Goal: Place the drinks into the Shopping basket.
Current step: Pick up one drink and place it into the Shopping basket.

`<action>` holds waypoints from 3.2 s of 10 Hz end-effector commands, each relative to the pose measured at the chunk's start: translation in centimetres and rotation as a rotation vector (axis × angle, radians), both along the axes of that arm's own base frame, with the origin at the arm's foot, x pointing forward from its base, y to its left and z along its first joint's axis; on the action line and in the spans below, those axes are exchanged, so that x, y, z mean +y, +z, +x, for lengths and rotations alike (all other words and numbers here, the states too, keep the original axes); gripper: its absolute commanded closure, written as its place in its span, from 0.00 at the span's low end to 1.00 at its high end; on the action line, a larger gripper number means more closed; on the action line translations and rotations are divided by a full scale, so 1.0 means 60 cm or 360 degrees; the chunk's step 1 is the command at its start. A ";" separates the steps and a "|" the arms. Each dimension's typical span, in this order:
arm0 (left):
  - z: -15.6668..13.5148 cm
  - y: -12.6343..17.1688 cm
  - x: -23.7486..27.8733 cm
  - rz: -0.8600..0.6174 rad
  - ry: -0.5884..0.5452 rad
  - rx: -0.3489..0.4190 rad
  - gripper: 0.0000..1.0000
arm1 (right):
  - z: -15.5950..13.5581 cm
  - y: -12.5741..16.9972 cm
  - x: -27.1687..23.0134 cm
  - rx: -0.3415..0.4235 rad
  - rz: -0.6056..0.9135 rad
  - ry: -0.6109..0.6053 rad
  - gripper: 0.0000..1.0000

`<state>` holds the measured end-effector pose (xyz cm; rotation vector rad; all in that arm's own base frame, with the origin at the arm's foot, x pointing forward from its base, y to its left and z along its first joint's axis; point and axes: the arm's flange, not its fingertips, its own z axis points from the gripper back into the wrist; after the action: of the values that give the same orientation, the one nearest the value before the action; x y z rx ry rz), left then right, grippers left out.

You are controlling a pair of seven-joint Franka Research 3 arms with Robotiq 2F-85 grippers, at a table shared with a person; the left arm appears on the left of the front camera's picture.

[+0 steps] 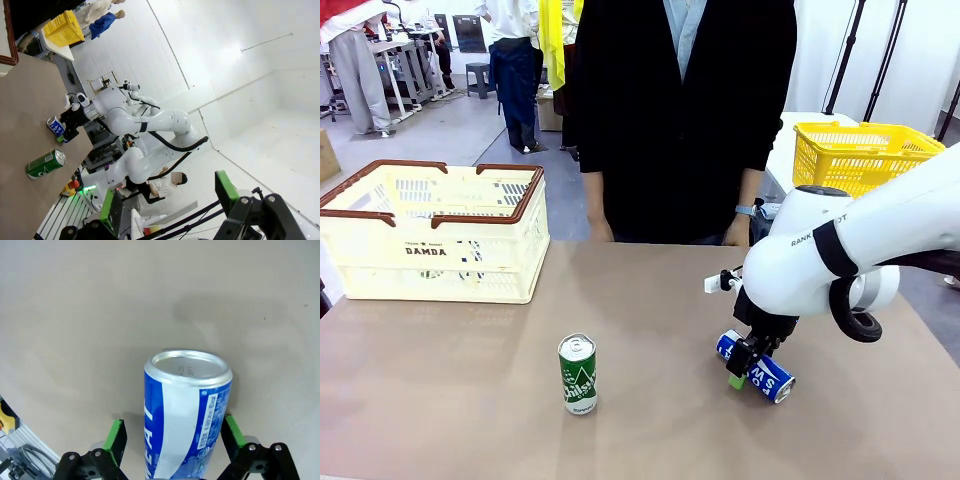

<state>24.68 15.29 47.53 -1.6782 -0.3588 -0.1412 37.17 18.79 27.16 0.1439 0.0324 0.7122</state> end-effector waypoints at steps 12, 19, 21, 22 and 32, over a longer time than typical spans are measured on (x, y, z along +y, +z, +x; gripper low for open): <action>-0.002 0.004 -0.001 -0.0042 0.0006 -0.0023 0.00 | 0.012 0.025 0.033 0.0004 -0.0062 -0.0038 1.00; -0.002 0.004 -0.001 -0.0042 0.0006 -0.0023 0.00 | 0.128 0.113 0.306 -0.0074 0.0165 -0.0001 1.00; -0.002 0.004 -0.001 -0.0042 0.0006 -0.0023 0.00 | 0.154 0.086 0.387 -0.0144 0.0279 -0.0008 1.00; -0.002 0.004 -0.001 -0.0042 0.0006 -0.0023 0.00 | 0.163 0.066 0.416 -0.0126 0.0276 -0.0019 1.00; -0.002 0.004 -0.001 -0.0042 0.0006 -0.0023 0.00 | 0.183 0.006 0.454 -0.0049 0.0132 0.0001 1.00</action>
<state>24.68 15.28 47.53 -1.6782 -0.3589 -0.1412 47.82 45.55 26.81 0.2486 -0.0228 0.7399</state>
